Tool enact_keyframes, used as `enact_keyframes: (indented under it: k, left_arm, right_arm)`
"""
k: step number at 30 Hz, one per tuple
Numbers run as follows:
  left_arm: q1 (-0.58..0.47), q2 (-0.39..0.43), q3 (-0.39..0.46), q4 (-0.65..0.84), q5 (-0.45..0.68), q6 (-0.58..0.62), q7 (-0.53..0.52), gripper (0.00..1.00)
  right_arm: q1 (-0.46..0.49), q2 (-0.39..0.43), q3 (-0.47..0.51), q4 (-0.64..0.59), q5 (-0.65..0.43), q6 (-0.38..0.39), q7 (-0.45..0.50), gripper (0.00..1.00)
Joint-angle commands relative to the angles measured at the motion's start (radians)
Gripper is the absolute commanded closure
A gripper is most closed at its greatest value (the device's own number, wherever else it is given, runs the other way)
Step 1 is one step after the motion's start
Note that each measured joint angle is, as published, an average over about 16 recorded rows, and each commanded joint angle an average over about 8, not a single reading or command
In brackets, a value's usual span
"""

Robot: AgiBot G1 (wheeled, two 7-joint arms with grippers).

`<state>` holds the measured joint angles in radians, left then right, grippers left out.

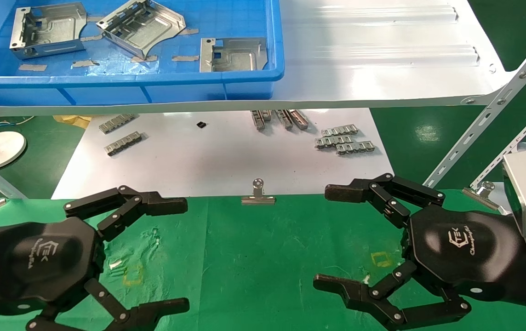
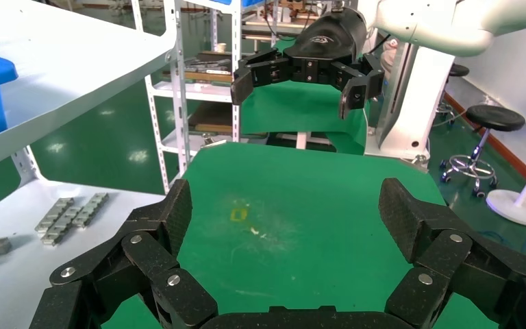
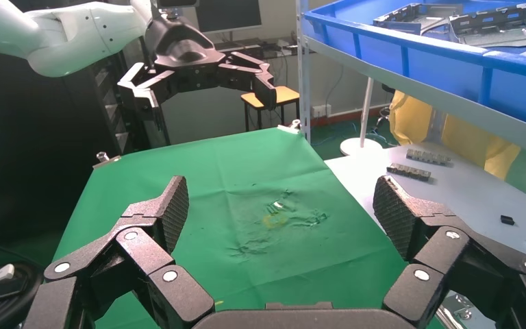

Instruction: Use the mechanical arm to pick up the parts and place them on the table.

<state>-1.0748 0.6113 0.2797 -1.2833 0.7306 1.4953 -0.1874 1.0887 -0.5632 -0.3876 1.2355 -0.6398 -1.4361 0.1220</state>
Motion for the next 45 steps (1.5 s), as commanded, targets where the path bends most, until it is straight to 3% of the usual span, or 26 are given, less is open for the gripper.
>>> enact_keyframes:
  k: [1,3,11,45]
  left_arm:
    - [0.000,0.000,0.000,0.000,0.000,0.000,0.000,0.00]
    - [0.000,0.000,0.000,0.000,0.000,0.000,0.000,0.00]
    - [0.000,0.000,0.000,0.000,0.000,0.000,0.000,0.00]
    - [0.000,0.000,0.000,0.000,0.000,0.000,0.000,0.00]
  right_arm:
    - [0.000,0.000,0.000,0.000,0.000,0.000,0.000,0.00]
    - [0.000,0.000,0.000,0.000,0.000,0.000,0.000,0.00]
    - [0.000,0.000,0.000,0.000,0.000,0.000,0.000,1.00]
    - [0.000,0.000,0.000,0.000,0.000,0.000,0.000,1.00]
